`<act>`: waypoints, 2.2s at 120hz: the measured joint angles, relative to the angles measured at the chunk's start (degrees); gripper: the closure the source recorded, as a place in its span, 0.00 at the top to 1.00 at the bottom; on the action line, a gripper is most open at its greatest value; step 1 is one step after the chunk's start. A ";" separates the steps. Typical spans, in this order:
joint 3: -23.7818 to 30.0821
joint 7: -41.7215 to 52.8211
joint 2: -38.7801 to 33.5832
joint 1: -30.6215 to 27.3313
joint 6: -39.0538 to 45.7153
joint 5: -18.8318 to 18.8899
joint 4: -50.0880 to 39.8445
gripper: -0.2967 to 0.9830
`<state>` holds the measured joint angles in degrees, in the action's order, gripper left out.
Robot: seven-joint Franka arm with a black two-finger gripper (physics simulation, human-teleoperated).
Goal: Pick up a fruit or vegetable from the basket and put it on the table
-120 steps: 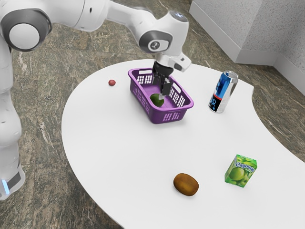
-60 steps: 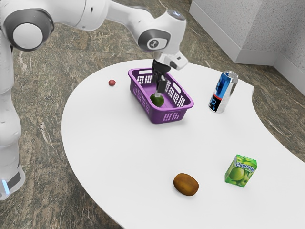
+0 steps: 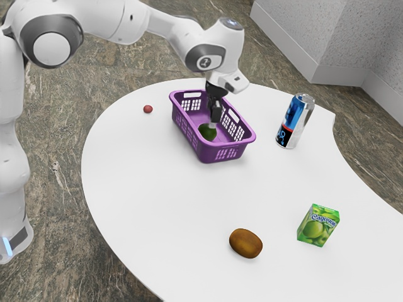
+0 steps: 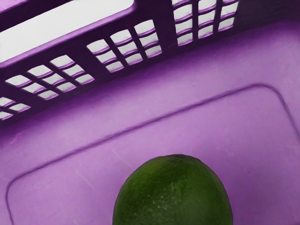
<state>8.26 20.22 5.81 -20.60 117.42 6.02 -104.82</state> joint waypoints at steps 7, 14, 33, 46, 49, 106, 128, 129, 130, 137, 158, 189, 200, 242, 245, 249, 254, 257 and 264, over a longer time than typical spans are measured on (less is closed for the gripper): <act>0.00 0.45 0.46 -0.37 0.44 0.00 0.22 0.77; 0.00 0.86 0.82 -0.59 0.76 -0.06 0.27 0.77; 0.08 1.80 1.15 -0.33 1.30 -0.34 0.13 0.77; 0.09 2.31 1.35 -0.31 1.48 -0.56 -0.24 0.77; 0.09 2.42 1.38 -0.32 1.51 -0.60 -0.30 0.77; 0.09 3.78 3.51 -0.39 1.88 -2.11 -0.58 0.77; 0.09 4.08 4.10 -0.51 2.12 -2.39 -0.58 0.77; 0.09 4.09 4.15 -0.51 2.14 -2.42 -0.58 0.77; 0.09 4.10 4.19 -0.51 2.16 -2.44 -0.58 0.77; 0.09 4.18 4.39 -0.51 2.28 -2.59 -0.58 0.77; 0.09 4.36 4.83 -0.56 2.67 -2.88 -0.90 0.77; 0.09 4.56 5.28 -0.68 2.95 -3.31 -0.94 0.77; 0.07 4.59 5.35 -0.68 3.00 -3.58 -1.00 0.67; 0.05 4.17 5.52 -0.70 3.27 -3.64 -1.02 0.48; 0.06 4.14 5.50 -0.69 3.27 -3.64 -1.02 0.48; 0.08 4.11 5.39 -0.67 3.26 -3.65 -0.99 0.48; 0.07 4.06 5.20 -0.62 3.26 -3.64 -0.86 0.48; 0.08 4.03 5.07 -0.61 3.27 -3.62 -0.74 0.48; 0.21 3.96 4.58 -0.65 3.24 -3.49 -0.36 0.47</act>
<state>8.48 24.18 10.39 -21.25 120.66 2.53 -105.18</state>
